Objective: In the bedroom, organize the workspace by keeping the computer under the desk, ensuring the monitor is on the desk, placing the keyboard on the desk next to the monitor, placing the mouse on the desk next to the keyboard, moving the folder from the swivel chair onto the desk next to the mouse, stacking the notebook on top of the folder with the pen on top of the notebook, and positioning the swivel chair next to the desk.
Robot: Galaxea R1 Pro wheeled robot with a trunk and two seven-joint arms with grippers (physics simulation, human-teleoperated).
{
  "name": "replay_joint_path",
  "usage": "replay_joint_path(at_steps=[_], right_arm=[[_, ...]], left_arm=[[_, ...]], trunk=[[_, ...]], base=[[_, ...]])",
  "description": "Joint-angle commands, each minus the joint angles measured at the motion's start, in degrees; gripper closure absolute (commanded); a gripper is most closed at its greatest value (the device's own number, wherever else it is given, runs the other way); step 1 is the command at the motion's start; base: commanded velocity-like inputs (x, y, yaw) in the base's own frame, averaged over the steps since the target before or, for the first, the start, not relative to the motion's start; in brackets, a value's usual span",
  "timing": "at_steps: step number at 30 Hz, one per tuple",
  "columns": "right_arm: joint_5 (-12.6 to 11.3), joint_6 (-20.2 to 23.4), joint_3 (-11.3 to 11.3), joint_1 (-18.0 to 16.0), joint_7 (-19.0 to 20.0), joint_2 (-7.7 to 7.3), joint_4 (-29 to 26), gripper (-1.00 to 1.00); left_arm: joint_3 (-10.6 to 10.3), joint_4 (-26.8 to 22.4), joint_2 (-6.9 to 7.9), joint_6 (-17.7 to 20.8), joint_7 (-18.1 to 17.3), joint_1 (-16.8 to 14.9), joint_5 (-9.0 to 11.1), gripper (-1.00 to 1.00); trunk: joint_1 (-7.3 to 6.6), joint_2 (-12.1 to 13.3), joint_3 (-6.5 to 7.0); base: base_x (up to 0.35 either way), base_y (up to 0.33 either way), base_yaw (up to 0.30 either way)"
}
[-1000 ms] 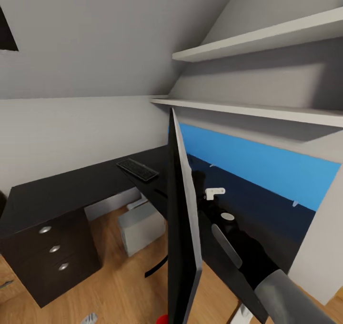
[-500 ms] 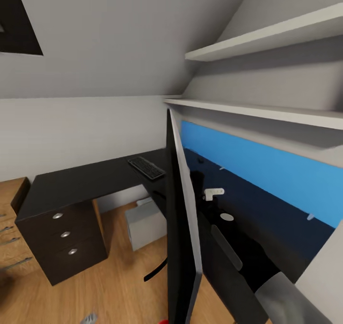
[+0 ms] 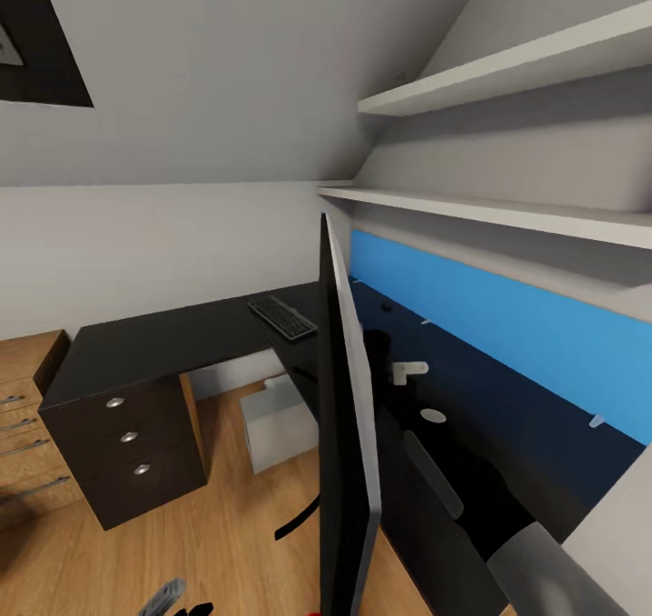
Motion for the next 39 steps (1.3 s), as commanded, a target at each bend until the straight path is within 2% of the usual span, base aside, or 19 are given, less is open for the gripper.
replay_joint_path(at_steps=[1,16,20,27,31,36,39], right_arm=[[-0.34,0.06,0.2,-0.1,-0.62,-0.07,-0.16,1.0],[-0.34,0.06,0.2,-0.1,-0.62,-0.07,-0.16,1.0],[-0.25,-0.02,0.17,-1.06,-0.16,0.4,0.95,1.0],[-0.22,0.94,0.17,-1.39,0.0,0.64,1.31,1.0],[-0.24,1.07,0.17,-1.42,0.02,0.54,0.99,1.0],[-0.24,1.11,0.13,-1.43,-0.04,0.44,0.71,1.0],[-0.41,1.35,0.06,-1.44,-0.06,0.41,0.66,1.0]], left_arm=[[0.23,-0.04,-0.03,0.48,-0.15,-0.02,0.34,-1.0],[0.23,-0.04,-0.03,0.48,-0.15,-0.02,0.34,-1.0],[-0.14,-0.15,-0.08,1.56,1.15,-1.0,-0.26,-1.0],[-0.19,-0.06,0.13,1.66,2.05,-0.72,-0.67,-1.0],[-0.13,0.07,0.38,1.0,2.02,1.76,-0.65,-1.0],[0.01,-0.36,0.51,-5.4,1.58,7.42,-0.3,-1.0],[0.03,-0.98,0.47,-6.85,1.56,9.31,-0.17,-1.0]], trunk=[[0.0,-0.05,-0.06],[0.0,-0.05,-0.06],[0.0,-0.05,-0.06],[0.0,-0.05,-0.06],[0.0,-0.05,-0.06],[0.0,-0.05,-0.06],[0.0,-0.05,-0.06]], base=[[0.0,0.0,0.0],[0.0,0.0,0.0],[-0.122,-0.065,0.0],[-0.132,-0.071,0.0],[-0.025,-0.013,0.0],[-0.007,-0.004,0.0],[-0.002,-0.075,0.0]])
